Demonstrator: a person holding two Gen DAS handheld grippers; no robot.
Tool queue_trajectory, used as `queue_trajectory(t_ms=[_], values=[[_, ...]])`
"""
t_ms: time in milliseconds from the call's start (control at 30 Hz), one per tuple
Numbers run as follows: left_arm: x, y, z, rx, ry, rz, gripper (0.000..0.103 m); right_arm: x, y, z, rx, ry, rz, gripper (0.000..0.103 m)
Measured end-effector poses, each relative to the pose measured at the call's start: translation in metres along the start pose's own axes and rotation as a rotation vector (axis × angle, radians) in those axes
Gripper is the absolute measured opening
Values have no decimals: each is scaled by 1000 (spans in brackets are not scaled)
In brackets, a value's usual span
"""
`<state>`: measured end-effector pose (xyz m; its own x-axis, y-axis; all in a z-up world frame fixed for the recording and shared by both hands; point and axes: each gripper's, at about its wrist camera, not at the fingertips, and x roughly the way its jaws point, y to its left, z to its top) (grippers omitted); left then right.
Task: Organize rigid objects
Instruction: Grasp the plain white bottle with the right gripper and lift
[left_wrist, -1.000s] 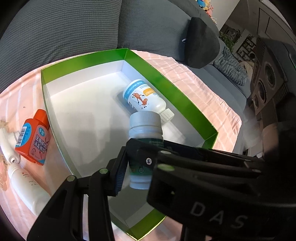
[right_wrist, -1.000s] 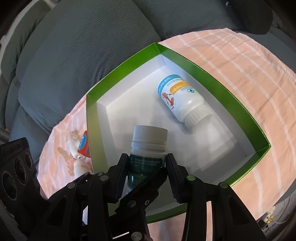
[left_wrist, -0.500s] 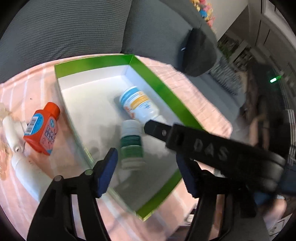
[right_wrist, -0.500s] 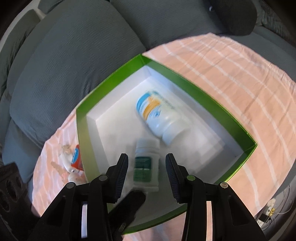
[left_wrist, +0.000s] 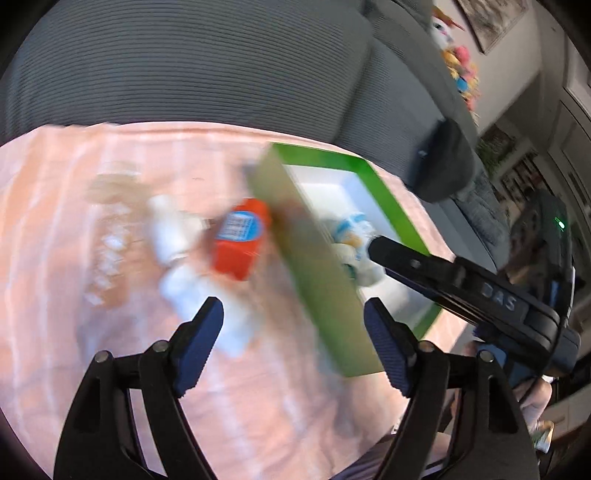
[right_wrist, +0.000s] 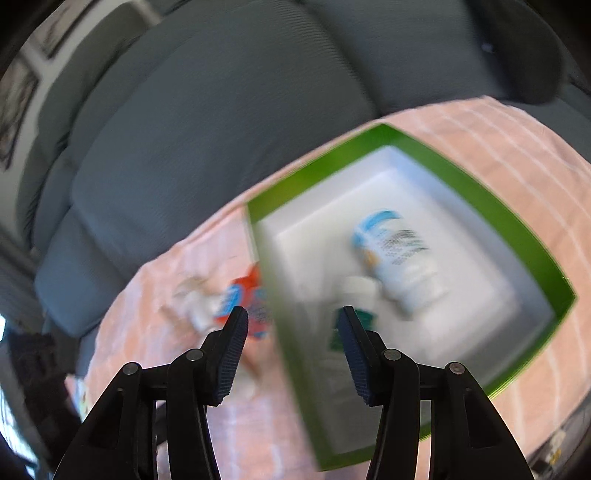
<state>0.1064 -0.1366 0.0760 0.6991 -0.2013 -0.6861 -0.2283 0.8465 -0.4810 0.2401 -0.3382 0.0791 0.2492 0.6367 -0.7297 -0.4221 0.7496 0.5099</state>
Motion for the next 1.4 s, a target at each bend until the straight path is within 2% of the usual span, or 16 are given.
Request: queue_trajectory(t_ms=[200, 500, 667, 867, 1033, 1200, 1267, 1400], values=[[-22, 55, -13, -93, -16, 81, 78, 27, 47, -20, -128, 75, 3, 53], [-28, 114, -34, -251, -5, 118, 78, 73, 92, -39, -232, 189, -7, 53], [-35, 122, -39, -303, -12, 122, 78, 96, 96, -43, -257, 237, -32, 53], [-32, 125, -39, -316, 8, 124, 78, 113, 94, -48, -263, 281, -75, 53], [-35, 130, -39, -335, 2, 126, 78, 113, 97, -54, -229, 329, 21, 43], [-39, 134, -40, -361, -3, 121, 78, 115, 93, -63, -151, 431, 154, 41], [-37, 133, -39, -358, -1, 127, 77, 114, 93, -64, -150, 428, 156, 41], [-33, 123, -39, -329, 8, 94, 76, 107, 92, -57, -141, 382, 180, 41]])
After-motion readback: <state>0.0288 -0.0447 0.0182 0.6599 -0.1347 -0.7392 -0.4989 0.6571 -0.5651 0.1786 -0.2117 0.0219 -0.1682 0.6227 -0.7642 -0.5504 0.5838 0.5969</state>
